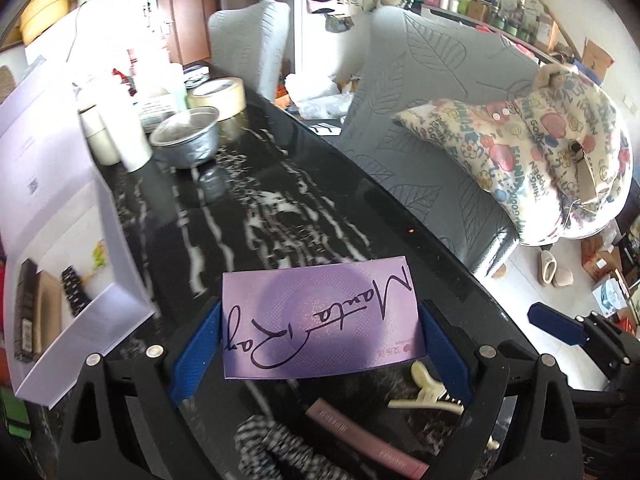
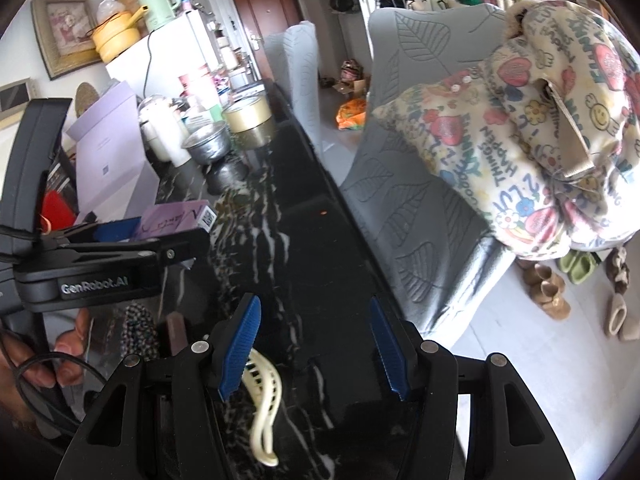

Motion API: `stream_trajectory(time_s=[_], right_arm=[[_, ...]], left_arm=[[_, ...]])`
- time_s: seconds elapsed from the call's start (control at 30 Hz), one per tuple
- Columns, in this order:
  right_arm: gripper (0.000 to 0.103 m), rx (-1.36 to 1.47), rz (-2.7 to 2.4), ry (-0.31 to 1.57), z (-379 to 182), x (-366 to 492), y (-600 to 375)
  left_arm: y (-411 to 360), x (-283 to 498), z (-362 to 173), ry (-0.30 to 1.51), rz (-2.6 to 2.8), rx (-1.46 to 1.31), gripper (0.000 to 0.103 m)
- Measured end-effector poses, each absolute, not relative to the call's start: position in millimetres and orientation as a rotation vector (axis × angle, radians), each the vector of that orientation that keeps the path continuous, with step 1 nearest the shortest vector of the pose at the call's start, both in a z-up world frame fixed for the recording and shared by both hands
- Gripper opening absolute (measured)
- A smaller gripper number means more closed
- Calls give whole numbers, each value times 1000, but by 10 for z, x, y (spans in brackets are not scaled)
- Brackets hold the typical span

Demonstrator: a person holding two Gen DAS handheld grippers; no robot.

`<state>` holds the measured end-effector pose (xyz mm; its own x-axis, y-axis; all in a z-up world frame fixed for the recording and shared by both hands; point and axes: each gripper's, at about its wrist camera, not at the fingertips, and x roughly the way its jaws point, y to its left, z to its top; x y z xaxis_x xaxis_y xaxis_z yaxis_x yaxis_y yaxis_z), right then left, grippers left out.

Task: Organize rigid objects
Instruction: 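Grasp the cream claw clip with the right tool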

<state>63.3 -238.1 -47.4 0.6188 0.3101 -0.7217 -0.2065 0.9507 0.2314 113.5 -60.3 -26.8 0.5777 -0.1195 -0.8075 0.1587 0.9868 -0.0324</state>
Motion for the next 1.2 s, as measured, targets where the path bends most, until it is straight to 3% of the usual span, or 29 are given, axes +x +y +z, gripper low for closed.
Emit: stream_trajectory(time_s=[0.7, 0.83, 0.87, 1.2], right_arm=[[56, 83, 401, 939, -797, 389, -2037], [25, 46, 372, 938, -864, 395, -1977], [21, 22, 367, 925, -860, 375, -1963], [21, 34, 392, 917, -808, 360, -1914]], left_arm=[[-121, 583, -215, 910, -90, -54, 95], [-64, 545, -218, 907, -72, -55, 95], [-50, 538, -220, 907, -69, -57, 95], [81, 480, -230, 909, -55, -76, 95]])
